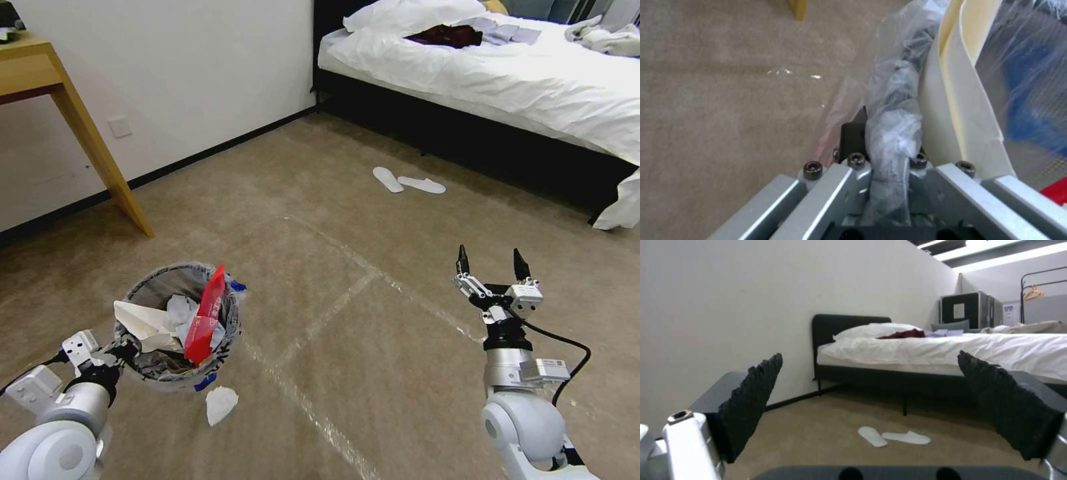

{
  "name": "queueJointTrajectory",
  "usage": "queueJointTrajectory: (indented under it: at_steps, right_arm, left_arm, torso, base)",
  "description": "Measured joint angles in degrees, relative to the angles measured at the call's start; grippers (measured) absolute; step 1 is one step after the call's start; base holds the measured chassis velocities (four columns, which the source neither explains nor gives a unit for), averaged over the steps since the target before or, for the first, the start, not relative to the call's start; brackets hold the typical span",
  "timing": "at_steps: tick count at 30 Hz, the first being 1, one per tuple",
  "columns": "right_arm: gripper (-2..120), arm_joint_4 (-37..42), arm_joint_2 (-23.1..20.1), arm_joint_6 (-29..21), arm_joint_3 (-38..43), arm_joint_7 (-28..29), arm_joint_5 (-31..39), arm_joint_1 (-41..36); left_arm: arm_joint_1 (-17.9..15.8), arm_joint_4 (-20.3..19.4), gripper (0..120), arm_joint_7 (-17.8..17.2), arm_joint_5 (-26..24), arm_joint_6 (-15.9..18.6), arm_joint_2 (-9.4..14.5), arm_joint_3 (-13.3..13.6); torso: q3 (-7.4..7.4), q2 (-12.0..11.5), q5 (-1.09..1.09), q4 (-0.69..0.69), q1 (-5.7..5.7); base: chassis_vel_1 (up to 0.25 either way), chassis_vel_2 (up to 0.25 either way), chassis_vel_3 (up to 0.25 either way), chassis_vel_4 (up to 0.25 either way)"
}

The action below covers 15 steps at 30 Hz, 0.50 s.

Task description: Pick up the trash bin and place the garbage on the floor into it.

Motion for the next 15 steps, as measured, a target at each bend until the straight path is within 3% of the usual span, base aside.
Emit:
queueJointTrajectory:
  at_steps: [15]
  right_arm:
    - [100, -0.5, -0.2, 0.3, -0.8, 0.1, 0.0, 0.4]
  left_arm:
    - [0.2, 0.3, 1, 0.0, 0.4, -0.2, -0.2, -0.1]
  torso:
    - [0.0, 0.0, -0.01, 0.0, 0.0]
  base:
    - [-0.167, 0.165, 0.163, -0.166]
